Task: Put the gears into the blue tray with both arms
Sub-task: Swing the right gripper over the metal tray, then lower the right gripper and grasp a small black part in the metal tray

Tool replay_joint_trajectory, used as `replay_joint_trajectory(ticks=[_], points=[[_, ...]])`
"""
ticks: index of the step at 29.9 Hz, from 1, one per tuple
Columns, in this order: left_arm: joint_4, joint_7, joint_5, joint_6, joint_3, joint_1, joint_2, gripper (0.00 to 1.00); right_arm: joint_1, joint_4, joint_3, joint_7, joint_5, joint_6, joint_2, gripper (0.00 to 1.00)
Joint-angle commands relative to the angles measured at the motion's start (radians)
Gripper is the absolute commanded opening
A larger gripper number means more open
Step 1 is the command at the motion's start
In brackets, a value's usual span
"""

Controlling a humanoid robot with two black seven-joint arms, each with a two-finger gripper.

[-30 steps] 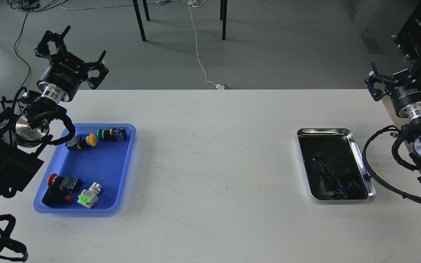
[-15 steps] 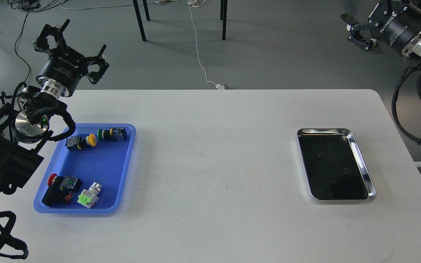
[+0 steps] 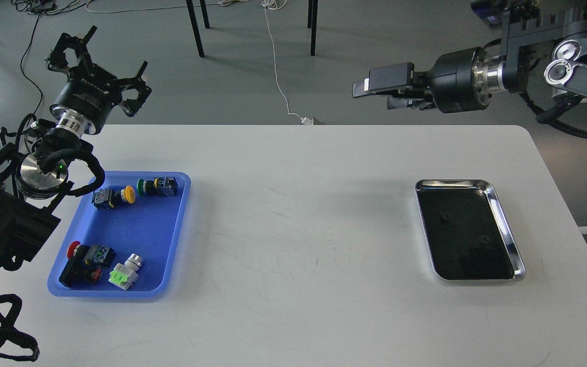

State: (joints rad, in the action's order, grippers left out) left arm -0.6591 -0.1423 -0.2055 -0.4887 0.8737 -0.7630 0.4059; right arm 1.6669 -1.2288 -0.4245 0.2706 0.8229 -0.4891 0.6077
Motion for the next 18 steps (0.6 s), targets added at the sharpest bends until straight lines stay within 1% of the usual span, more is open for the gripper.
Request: replay_joint_trajectory(ticks=[1,5,8,11,14,18], points=[[-0.001,0.0,0.0,0.0,0.001,-0.009,-0.007,0.98,0.036,-0.063,-0.084,0.012,0.155,0.0,0.004,1.0],[-0.001,-0.002,0.0,0.0,0.002,-0.009,-0.024,0.98,0.033,-0.051,-0.213,0.059,0.356,0.0,0.012,0.99],[-0.001,-0.02,0.0,0.0,0.001,-0.009,-0.024,0.98,-0.002,0.011,-0.282,0.099,0.404,0.058,0.012,0.98],[-0.001,-0.026,0.0,0.0,-0.001,-0.007,-0.022,0.98,-0.082,0.09,-0.292,0.105,0.412,0.083,0.007,0.98],[-0.001,-0.026,0.0,0.0,-0.001,-0.006,-0.019,0.98,-0.142,0.14,-0.292,0.111,0.413,0.093,0.003,0.94],[-0.001,-0.026,0.0,0.0,-0.004,-0.004,-0.016,0.98,-0.2,0.209,-0.29,0.127,0.413,0.139,-0.008,0.92]])
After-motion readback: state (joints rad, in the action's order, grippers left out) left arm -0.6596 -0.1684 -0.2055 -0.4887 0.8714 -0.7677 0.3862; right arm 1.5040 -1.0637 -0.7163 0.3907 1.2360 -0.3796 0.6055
